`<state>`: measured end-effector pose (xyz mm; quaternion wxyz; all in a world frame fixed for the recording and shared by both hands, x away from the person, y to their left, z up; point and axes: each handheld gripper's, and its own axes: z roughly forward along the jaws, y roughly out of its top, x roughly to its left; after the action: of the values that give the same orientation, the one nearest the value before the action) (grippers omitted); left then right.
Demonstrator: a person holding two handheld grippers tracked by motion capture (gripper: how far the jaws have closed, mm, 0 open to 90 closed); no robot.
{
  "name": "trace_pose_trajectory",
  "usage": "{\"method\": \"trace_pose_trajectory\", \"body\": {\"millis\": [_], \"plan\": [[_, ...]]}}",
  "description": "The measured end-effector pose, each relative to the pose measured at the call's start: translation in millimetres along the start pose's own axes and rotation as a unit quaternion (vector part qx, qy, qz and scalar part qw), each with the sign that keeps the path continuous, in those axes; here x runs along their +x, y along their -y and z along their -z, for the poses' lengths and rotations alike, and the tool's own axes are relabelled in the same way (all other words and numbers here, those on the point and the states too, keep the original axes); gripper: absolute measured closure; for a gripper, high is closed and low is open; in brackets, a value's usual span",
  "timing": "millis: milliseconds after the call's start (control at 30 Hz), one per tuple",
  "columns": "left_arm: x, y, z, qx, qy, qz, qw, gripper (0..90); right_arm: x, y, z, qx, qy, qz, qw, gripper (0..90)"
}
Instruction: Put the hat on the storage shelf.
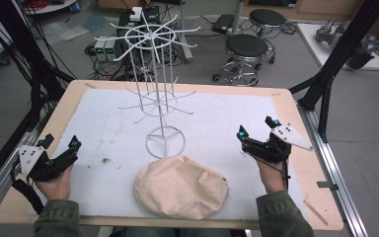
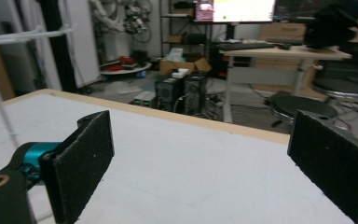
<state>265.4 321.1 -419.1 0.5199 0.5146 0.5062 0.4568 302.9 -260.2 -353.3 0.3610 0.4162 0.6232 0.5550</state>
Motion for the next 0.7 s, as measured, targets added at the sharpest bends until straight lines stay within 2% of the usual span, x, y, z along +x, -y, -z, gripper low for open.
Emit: {"method": "trace_pose_trajectory", "body": {"millis": [133, 267, 333, 700], "plan": [[0.1, -0.1, 0.3, 0.000, 0.001, -0.002, 1.0000, 20.6, 8.6, -10.0, -8.2, 0.013, -0.030, 0.015, 0.9994, 6.0], [0.0, -0.2, 0.4, 0.000, 0.002, -0.002, 1.0000, 20.6, 15.9, -16.0, -13.4, 0.015, -0.048, 0.027, 0.9984, 6.1], [0.0, -0.1, 0.2, 0.000, 0.001, 0.000, 1.0000, 20.6, 21.8, -21.1, -19.1, 0.019, -0.067, 0.037, 0.9969, 6.0], [-1.0, -0.2, -0.2, 0.001, 0.006, 0.000, 1.0000, 20.8, 42.9, -30.1, -39.7, 0.044, -0.116, 0.063, 0.9902, 6.0]]}}
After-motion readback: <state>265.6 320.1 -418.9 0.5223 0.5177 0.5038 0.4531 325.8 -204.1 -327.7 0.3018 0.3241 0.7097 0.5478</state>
